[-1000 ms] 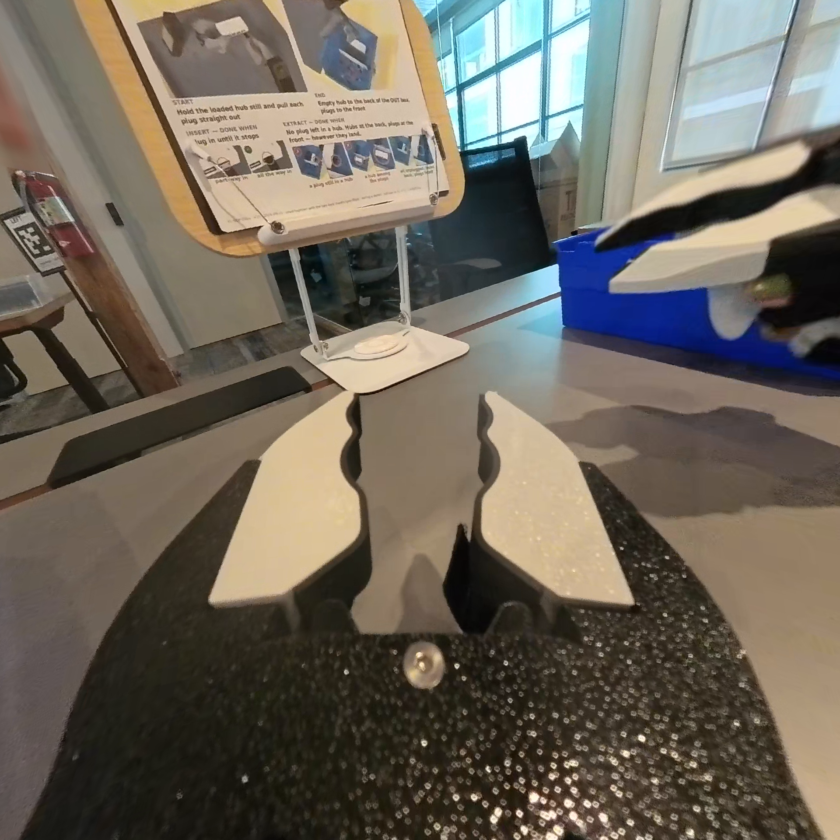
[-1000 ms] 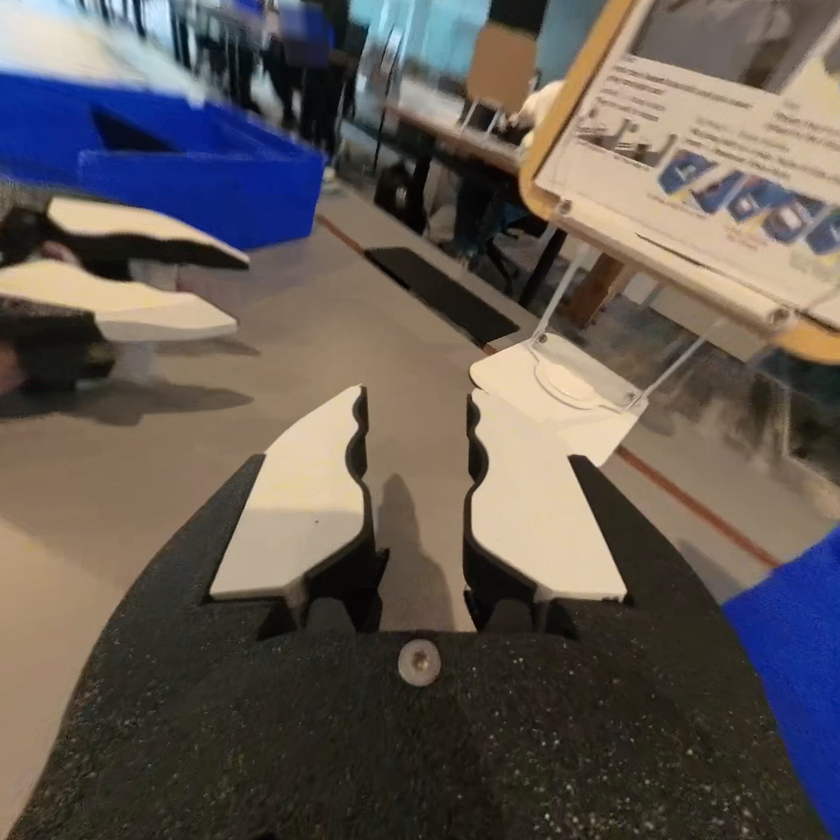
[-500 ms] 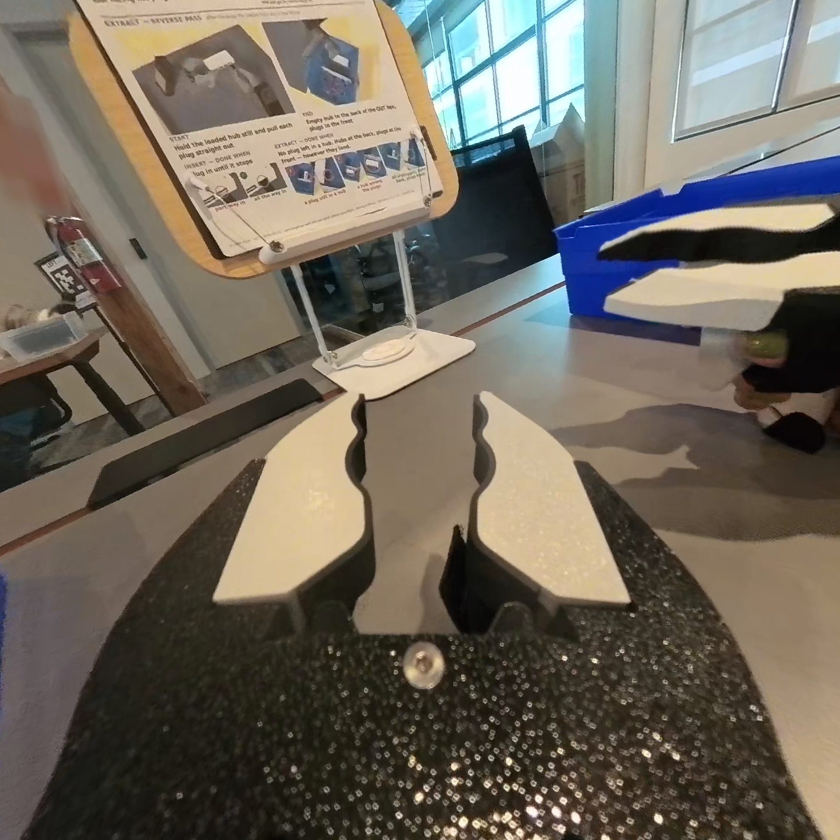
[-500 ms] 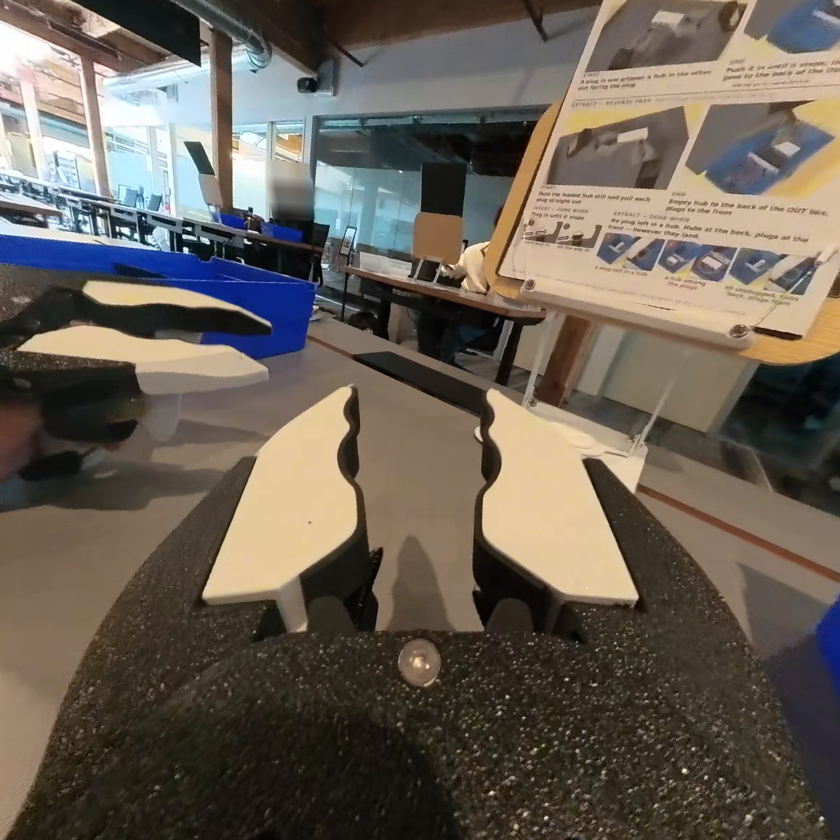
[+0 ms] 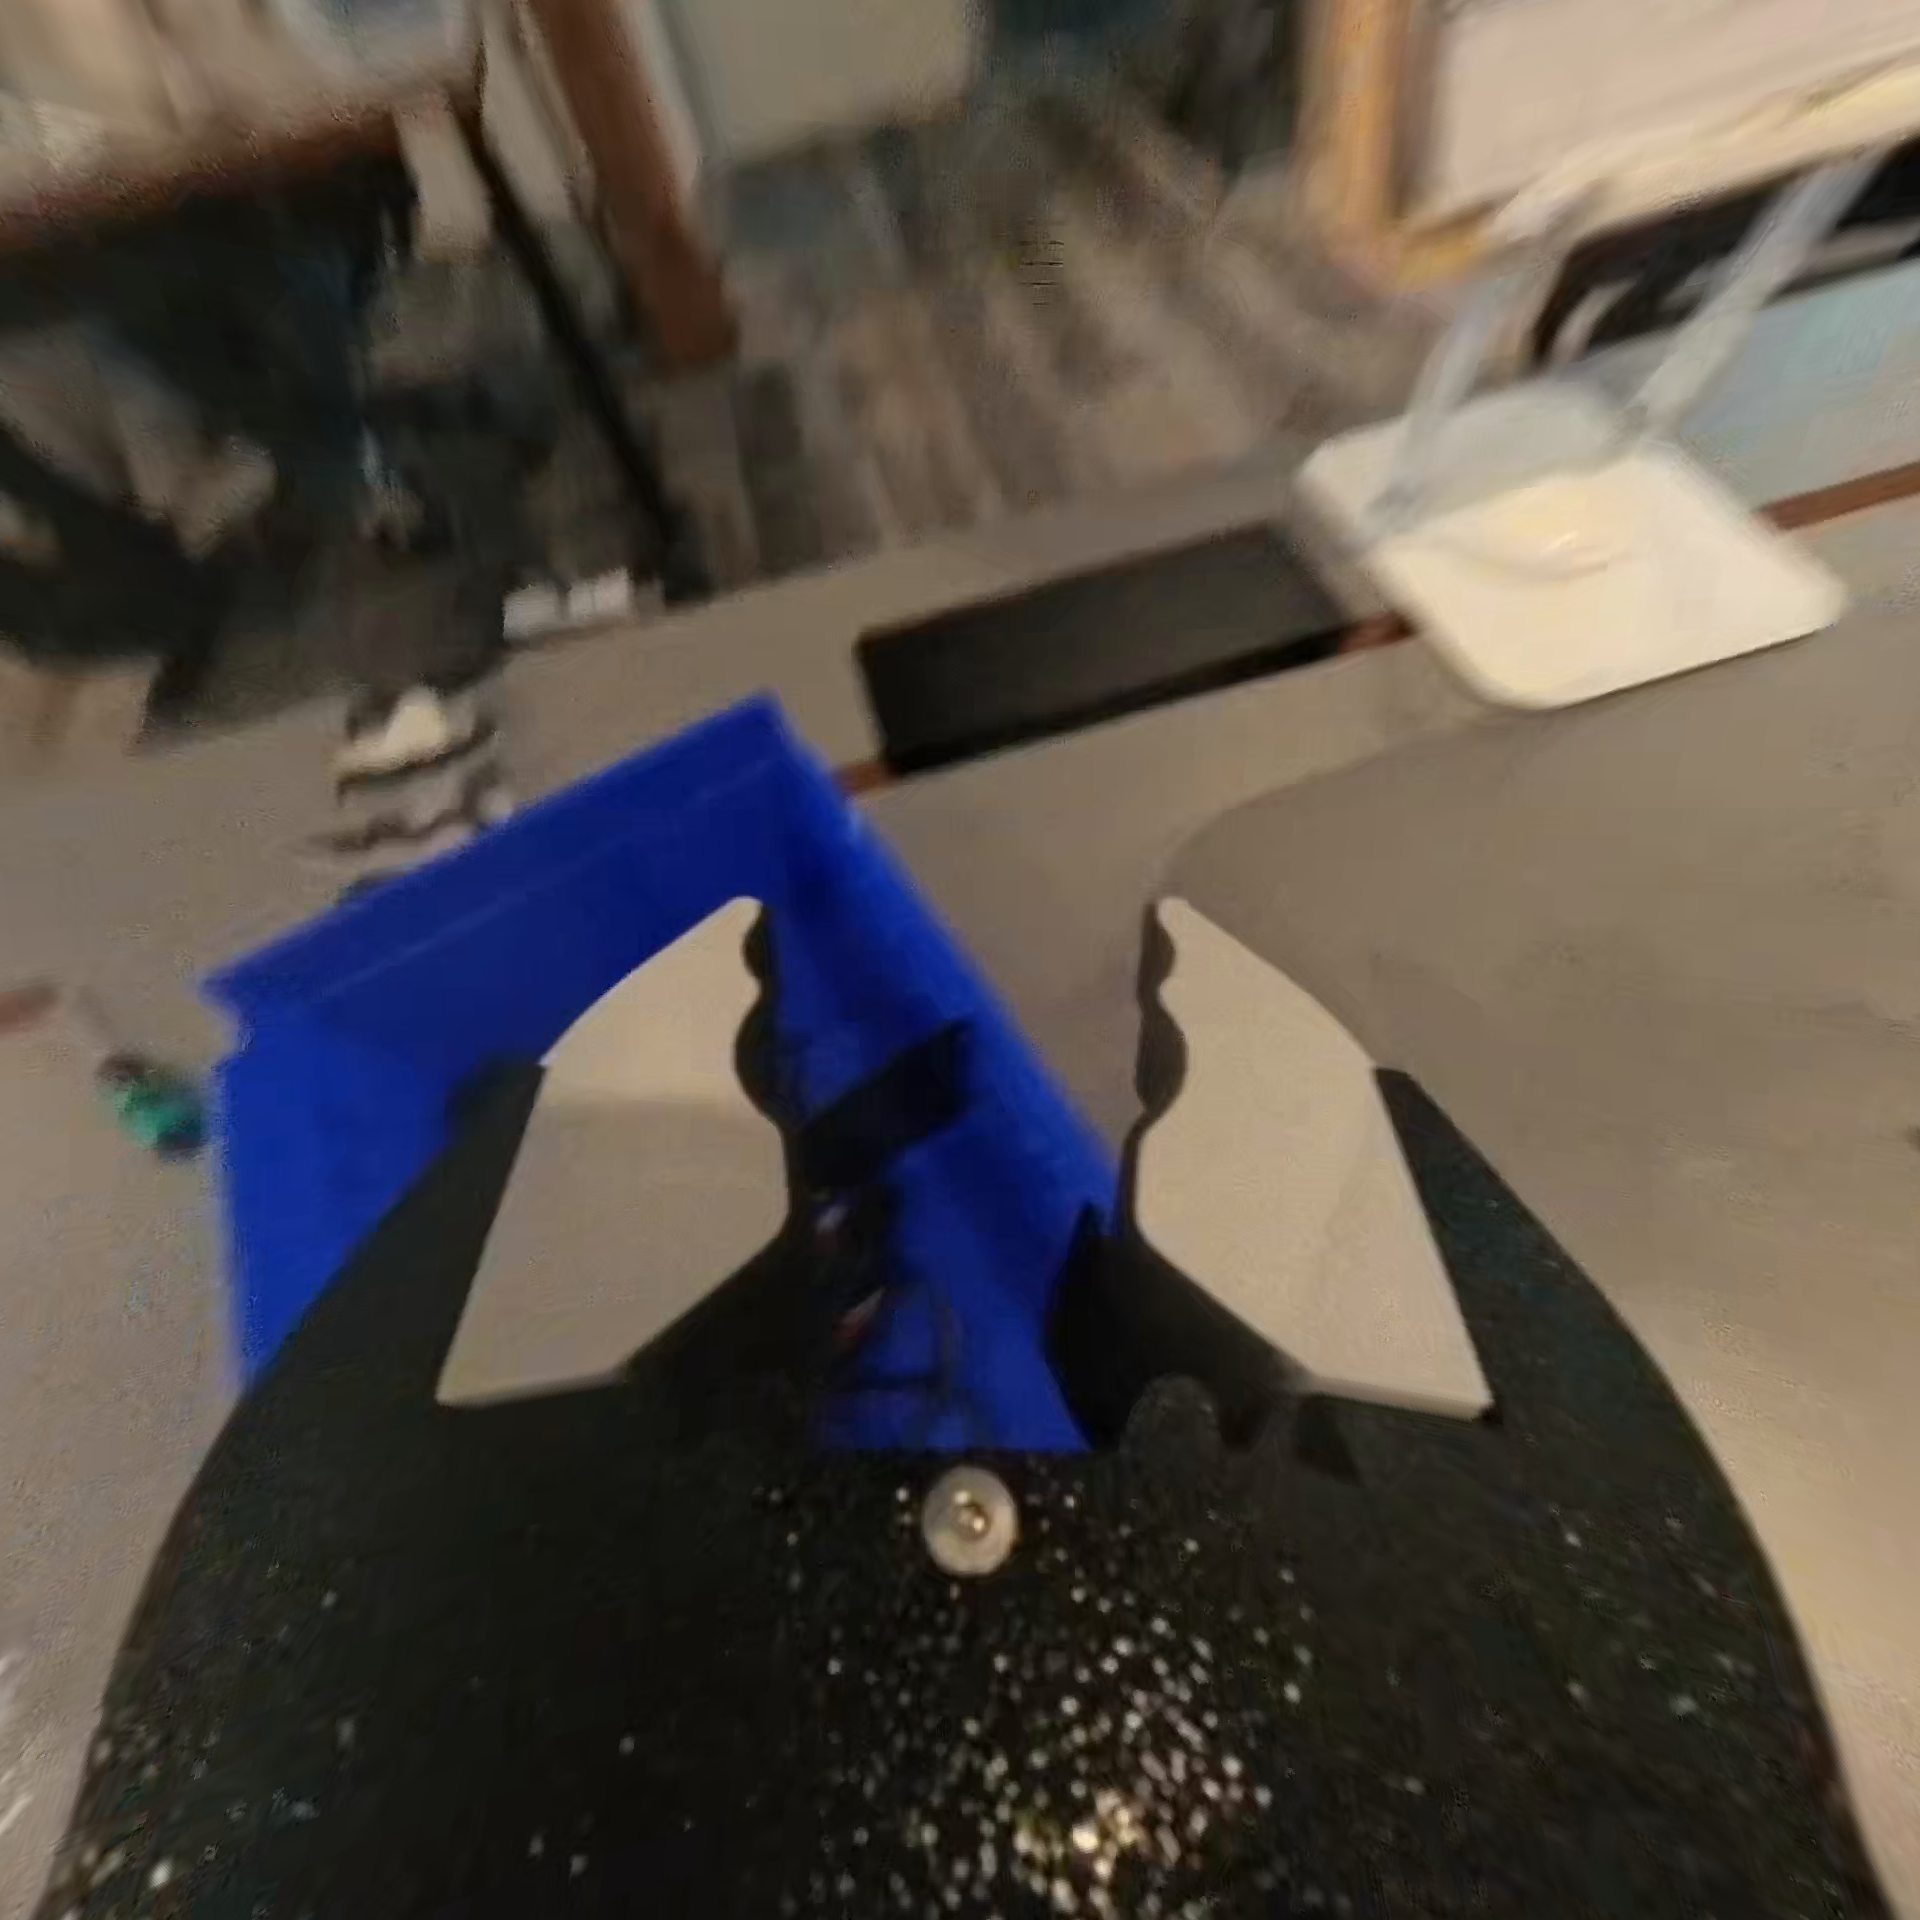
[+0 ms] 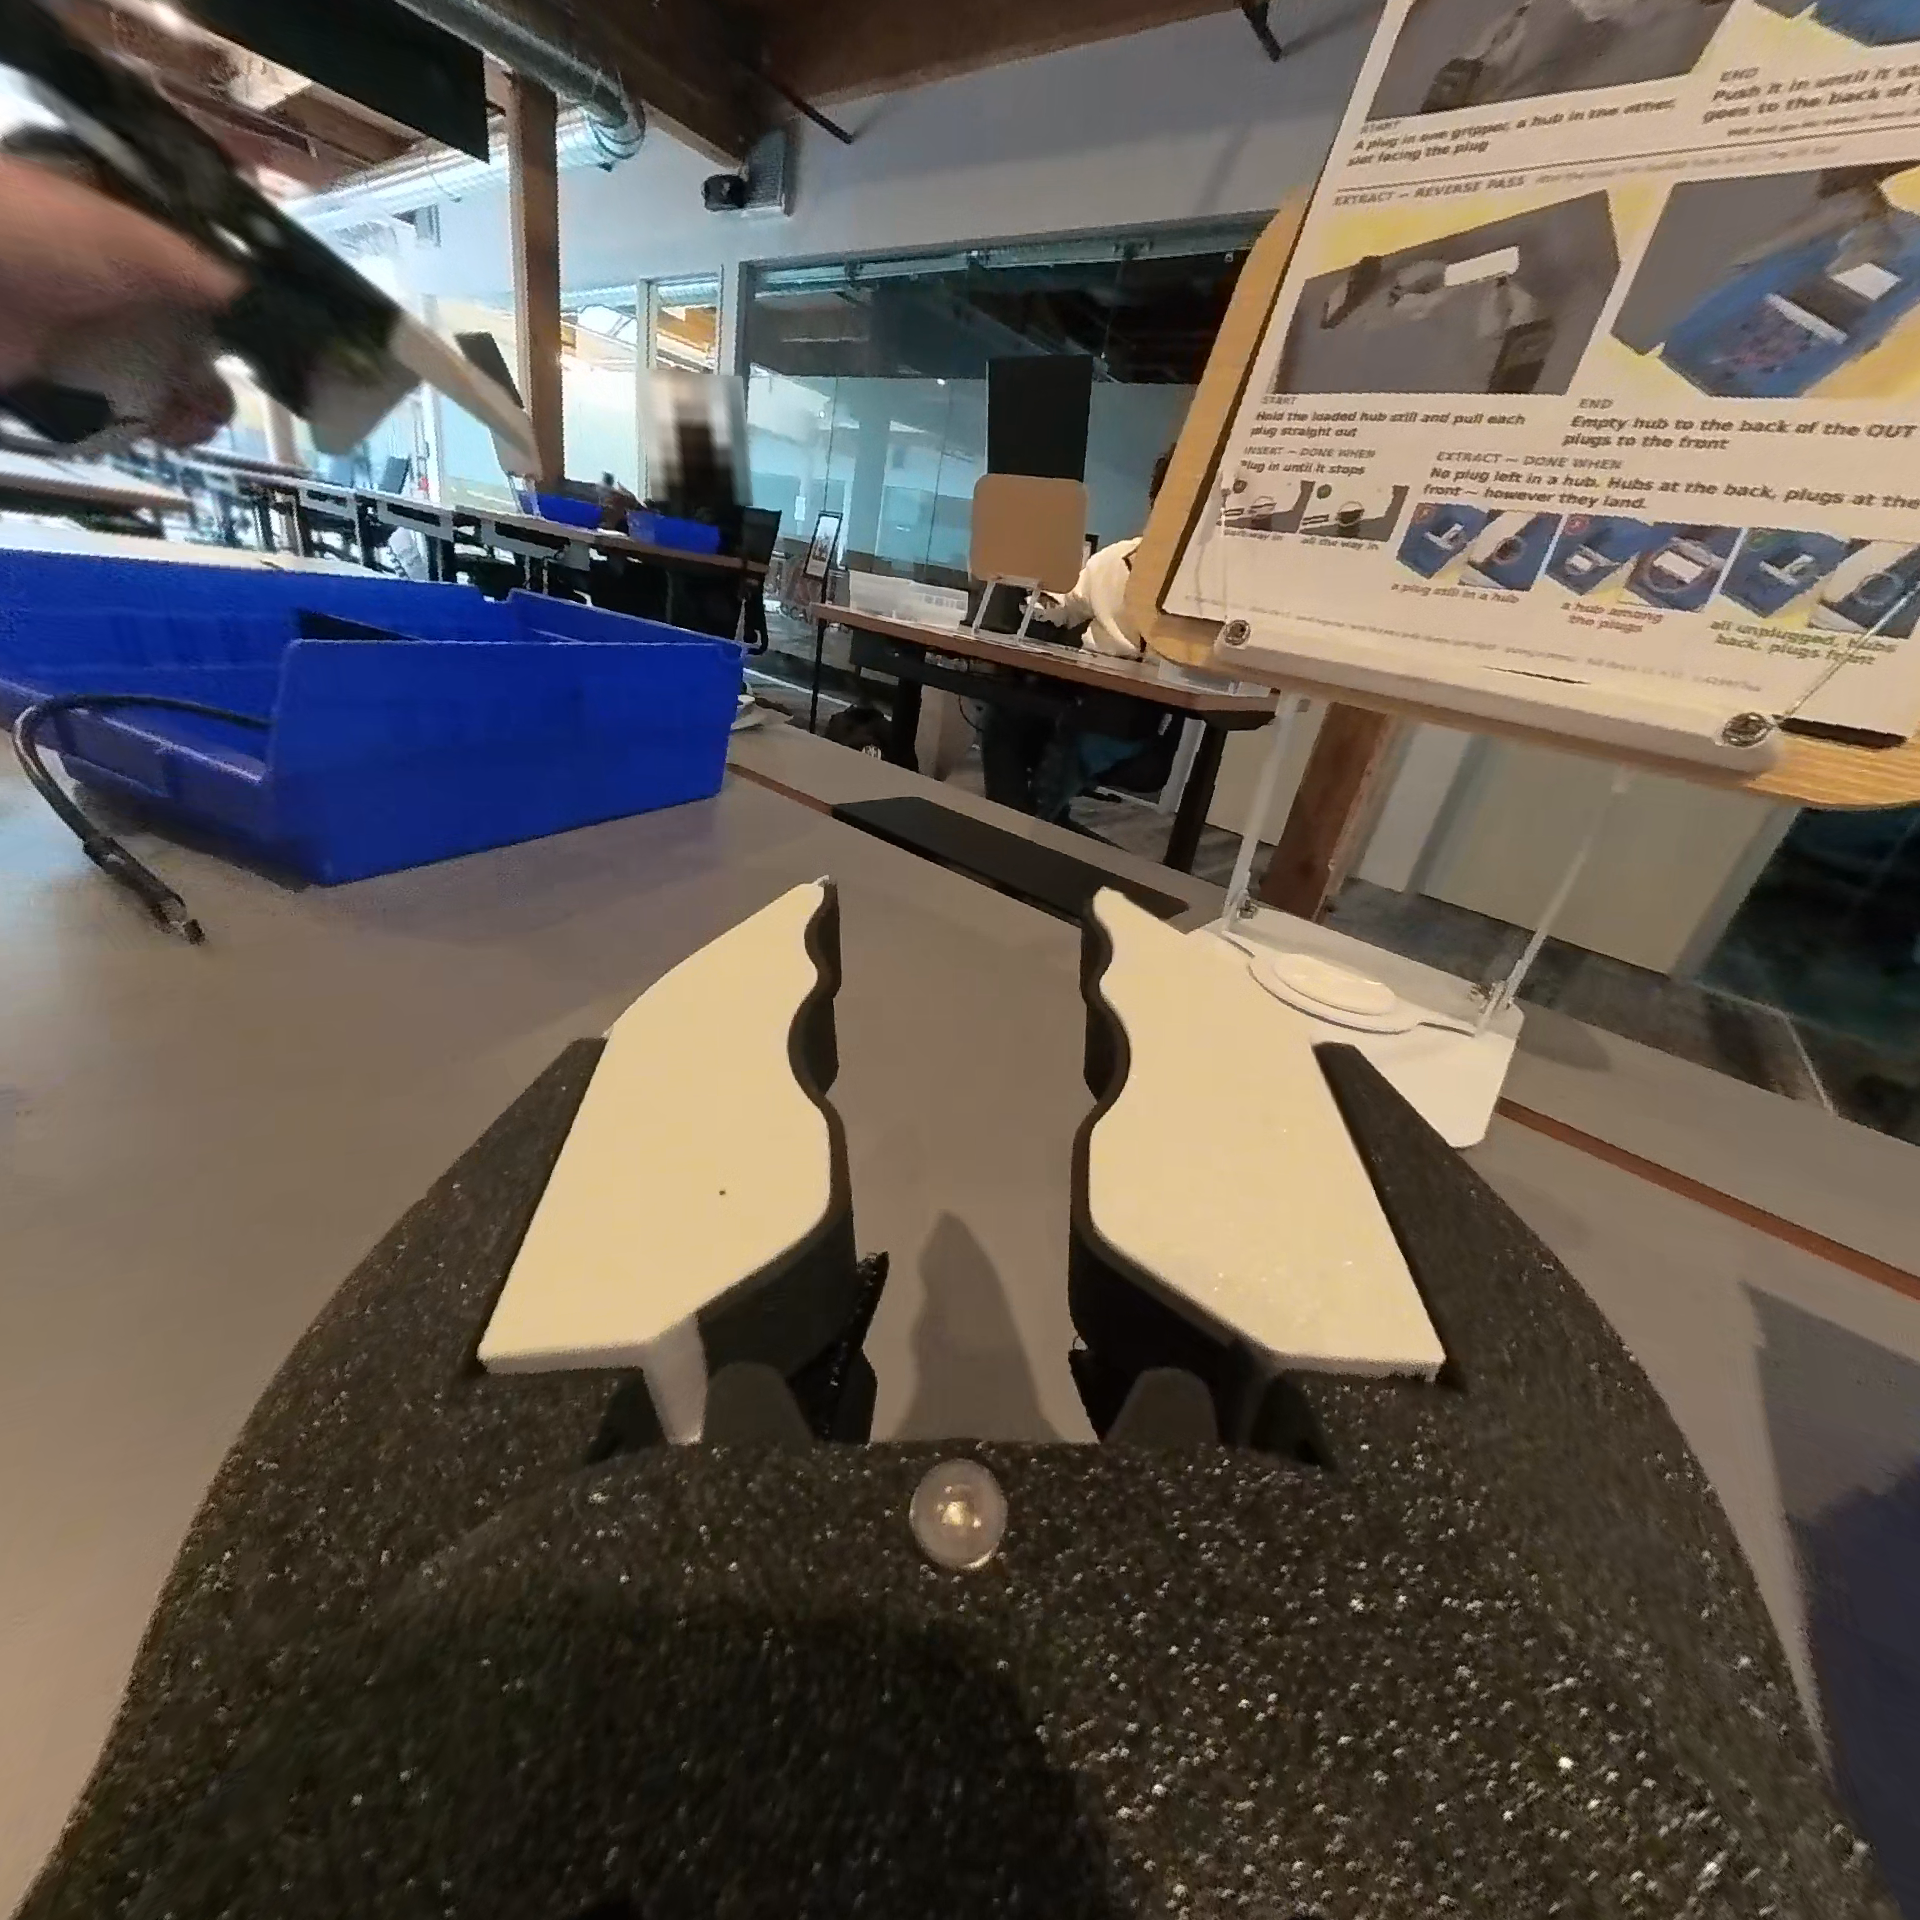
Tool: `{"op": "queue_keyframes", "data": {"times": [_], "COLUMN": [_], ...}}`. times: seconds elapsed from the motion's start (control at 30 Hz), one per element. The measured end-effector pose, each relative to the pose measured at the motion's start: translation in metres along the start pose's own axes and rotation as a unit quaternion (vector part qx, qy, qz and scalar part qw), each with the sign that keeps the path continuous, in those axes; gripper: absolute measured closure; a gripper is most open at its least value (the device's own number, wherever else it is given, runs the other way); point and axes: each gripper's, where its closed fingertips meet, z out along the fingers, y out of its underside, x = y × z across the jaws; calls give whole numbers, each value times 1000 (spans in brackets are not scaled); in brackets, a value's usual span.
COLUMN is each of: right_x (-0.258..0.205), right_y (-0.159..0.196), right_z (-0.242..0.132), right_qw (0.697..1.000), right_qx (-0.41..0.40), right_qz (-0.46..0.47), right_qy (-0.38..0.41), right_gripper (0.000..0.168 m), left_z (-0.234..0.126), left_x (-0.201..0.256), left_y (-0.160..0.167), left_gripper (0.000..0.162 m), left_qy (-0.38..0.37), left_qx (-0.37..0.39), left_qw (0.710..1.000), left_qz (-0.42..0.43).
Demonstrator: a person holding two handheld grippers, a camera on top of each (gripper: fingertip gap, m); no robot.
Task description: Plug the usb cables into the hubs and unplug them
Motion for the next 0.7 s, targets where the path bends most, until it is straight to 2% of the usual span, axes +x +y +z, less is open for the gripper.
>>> {"op": "queue_keyframes", "data": {"times": [0.07, 0.17, 0.3, 0.37, 0.47, 0.63, 0.7], "right_x": [0, 1, 0, 0, -1, -3, -4], "right_y": [0, 0, -1, -1, -1, -2, -2], "right_z": [0, 1, 0, 0, 0, 0, 0], "right_qw": [1000, 1000, 1000, 1000, 1000, 1000, 1000], "right_qx": [0, 0, 4, 6, 8, 9, 10], "right_qz": [2, 6, 8, 9, 9, 6, 5], "right_qy": [-2, -3, -6, -8, -12, -18, -20], "right_gripper": [125, 126, 127, 128, 129, 132, 133], "left_z": [24, 50, 66, 70, 74, 77, 74], "left_x": [-52, -100, -104, -107, -128, -144, -148], "left_y": [26, 66, 117, 132, 147, 153, 158], "left_gripper": [84, 93, 94, 93, 93, 99, 100], "left_qy": [-27, -44, 11, 14, -29, -57, -76], "left_qx": [-121, -253, -403, -445, -479, -499, -524], "left_qw": [992, 964, 899, 874, 855, 841, 830], "left_qz": [-33, -75, -171, -193, -195, -202, -176]}}
